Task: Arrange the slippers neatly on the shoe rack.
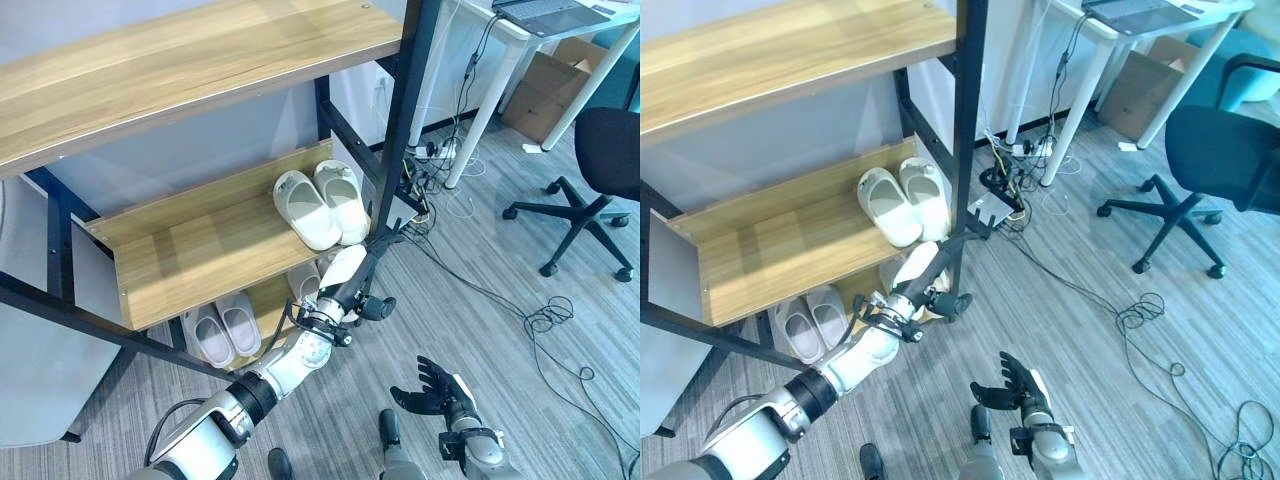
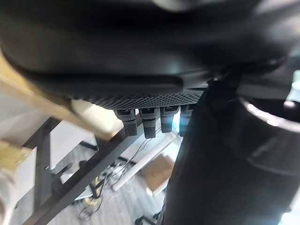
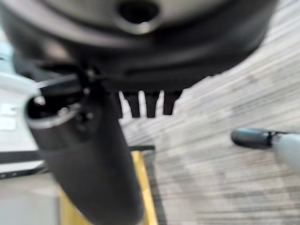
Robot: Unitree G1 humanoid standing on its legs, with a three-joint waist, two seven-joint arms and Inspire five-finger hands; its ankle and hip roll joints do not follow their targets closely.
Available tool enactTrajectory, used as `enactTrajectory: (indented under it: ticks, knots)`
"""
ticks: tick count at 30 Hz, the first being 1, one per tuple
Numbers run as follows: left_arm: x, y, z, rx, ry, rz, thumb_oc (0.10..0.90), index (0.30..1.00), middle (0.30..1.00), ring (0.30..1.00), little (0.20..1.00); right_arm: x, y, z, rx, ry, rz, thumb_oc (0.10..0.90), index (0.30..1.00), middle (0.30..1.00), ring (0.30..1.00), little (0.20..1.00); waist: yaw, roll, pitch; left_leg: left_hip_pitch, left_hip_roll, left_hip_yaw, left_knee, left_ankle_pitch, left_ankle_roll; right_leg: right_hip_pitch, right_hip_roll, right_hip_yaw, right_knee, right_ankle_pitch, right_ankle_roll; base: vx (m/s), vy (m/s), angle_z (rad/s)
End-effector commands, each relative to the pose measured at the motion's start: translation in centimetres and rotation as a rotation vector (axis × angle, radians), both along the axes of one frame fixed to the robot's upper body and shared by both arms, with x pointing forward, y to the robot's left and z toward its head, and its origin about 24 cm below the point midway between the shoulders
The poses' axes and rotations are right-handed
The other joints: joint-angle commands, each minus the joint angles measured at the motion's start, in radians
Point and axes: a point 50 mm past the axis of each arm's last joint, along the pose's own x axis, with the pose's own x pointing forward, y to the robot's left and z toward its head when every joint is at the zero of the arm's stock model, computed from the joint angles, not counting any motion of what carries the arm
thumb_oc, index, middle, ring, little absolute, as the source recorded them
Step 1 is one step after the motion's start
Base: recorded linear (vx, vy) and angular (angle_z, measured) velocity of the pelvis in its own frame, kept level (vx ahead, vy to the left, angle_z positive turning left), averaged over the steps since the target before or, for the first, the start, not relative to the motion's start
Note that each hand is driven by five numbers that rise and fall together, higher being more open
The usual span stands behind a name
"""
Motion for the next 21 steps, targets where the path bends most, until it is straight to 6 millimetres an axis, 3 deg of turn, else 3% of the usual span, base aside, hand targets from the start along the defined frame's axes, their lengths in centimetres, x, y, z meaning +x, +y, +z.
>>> enactTrajectory:
  ticks: [1,6,15,21]
  knots:
    - [2.3,-1.9,5.8,-0.092,-0.217,-0.016,0.8,0.9,0.9,0.9,0.9,2.5,-1.4,2.3,-0.031,-0.154,-0.035,0.8,0.9,0.9,0.9,0.9,0.019,-0.011,-0.006,-0.036,-0.055,-0.019,0.003,-0.103,0.041,-0.028,0.038,-0.05,0.004,-0.091,0.032,0.0,0.0,0.0]
    - [2.8,-0.7,5.1,-0.104,-0.177,0.04,0.8,0.9,0.9,0.9,0.9,2.2,-1.6,2.1,-0.034,-0.145,-0.053,0.8,0.9,0.9,0.9,0.9,0.02,-0.012,-0.016,-0.036,-0.054,-0.017,0.003,-0.104,0.042,-0.03,0.04,-0.049,0.004,-0.091,0.031,0.0,0.0,0.0]
    - [3.3,1.1,5.7,-0.197,-0.157,0.099,0.8,0.9,0.9,0.9,0.9,2.1,-1.4,1.7,-0.033,-0.128,-0.058,0.8,0.9,0.9,0.9,0.9,0.034,-0.009,-0.026,-0.027,-0.057,-0.021,0.003,-0.104,0.04,-0.016,0.041,-0.059,0.004,-0.096,0.03,0.0,0.0,0.0]
    - [3.8,2.0,5.9,-0.138,-0.186,0.119,0.8,0.9,0.9,0.9,0.9,2.7,-1.3,1.9,-0.034,-0.131,-0.055,0.8,0.9,0.9,0.9,0.9,0.038,-0.01,-0.024,-0.033,-0.057,-0.023,0.003,-0.102,0.039,-0.021,0.039,-0.063,0.004,-0.093,0.033,0.0,0.0,0.0]
